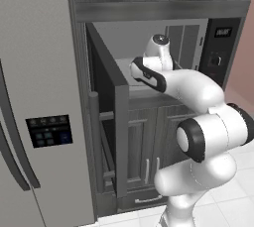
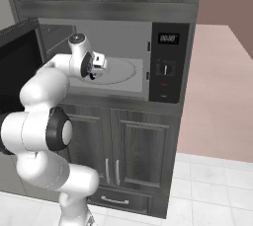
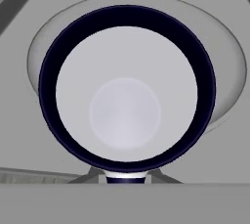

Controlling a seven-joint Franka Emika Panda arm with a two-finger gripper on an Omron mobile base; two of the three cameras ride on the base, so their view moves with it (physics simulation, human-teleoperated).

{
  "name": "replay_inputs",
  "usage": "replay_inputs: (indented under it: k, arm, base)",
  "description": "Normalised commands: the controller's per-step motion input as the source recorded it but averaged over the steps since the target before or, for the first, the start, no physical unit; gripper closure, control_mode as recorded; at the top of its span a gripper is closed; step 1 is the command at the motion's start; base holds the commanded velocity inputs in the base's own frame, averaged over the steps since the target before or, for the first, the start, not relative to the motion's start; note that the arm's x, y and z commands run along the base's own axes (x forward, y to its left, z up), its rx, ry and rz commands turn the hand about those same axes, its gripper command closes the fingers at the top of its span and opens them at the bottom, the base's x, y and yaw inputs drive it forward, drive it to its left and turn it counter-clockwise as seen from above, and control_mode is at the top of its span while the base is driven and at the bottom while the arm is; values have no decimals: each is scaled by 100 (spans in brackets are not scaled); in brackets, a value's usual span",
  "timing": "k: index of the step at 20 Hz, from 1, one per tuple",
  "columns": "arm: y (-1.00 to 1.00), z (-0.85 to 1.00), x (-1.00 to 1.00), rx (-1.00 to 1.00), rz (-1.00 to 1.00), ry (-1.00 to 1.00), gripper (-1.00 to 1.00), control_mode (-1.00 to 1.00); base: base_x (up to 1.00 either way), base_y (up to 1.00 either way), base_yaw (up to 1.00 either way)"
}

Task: Pick the mug from the counter and place it inside the microwave. Then close the microwave.

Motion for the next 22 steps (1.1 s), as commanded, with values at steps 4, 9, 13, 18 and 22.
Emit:
replay_inputs:
  k: [4,9,13,18,22]
  arm:
    - [0,-18,2,0,0,0,100,-100]
    - [0,-5,1,0,0,0,100,-100]
    - [0,0,6,0,0,0,100,-100]
    - [0,0,18,0,0,0,100,-100]
    - [0,0,24,0,0,1,100,-100]
  base:
    - [0,0,0]
    - [0,0,0]
    - [0,0,0]
    - [0,0,0]
    - [0,0,0]
